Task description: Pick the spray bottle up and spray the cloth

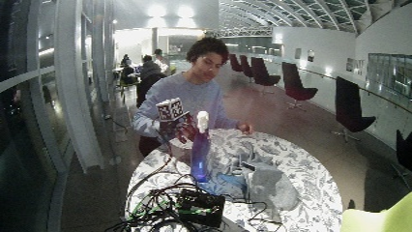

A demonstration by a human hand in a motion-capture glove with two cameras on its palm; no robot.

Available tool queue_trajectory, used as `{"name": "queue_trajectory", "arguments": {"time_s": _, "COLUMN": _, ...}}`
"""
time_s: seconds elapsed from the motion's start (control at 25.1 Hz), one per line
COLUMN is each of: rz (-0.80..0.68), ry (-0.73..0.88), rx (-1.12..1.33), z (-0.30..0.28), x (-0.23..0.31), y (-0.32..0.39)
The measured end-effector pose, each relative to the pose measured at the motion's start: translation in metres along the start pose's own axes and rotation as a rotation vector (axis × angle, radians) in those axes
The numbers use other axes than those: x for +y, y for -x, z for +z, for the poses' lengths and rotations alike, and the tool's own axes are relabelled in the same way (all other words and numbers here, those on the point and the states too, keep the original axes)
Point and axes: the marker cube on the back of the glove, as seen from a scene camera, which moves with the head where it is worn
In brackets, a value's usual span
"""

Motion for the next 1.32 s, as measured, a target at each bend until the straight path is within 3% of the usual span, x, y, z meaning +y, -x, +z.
{"name": "queue_trajectory", "arguments": {"time_s": 0.32, "rz": 0.263, "ry": -0.182, "rx": -0.508, "z": 0.003, "x": 0.003, "y": -0.019}}
{"name": "queue_trajectory", "arguments": {"time_s": 0.6, "rz": 0.333, "ry": -0.337, "rx": -0.792, "z": 0.005, "x": -0.001, "y": -0.036}}
{"name": "queue_trajectory", "arguments": {"time_s": 0.84, "rz": 0.394, "ry": -0.428, "rx": -0.768, "z": 0.014, "x": -0.017, "y": -0.053}}
{"name": "queue_trajectory", "arguments": {"time_s": 1.32, "rz": 0.53, "ry": -0.359, "rx": -0.707, "z": 0.047, "x": -0.085, "y": -0.091}}
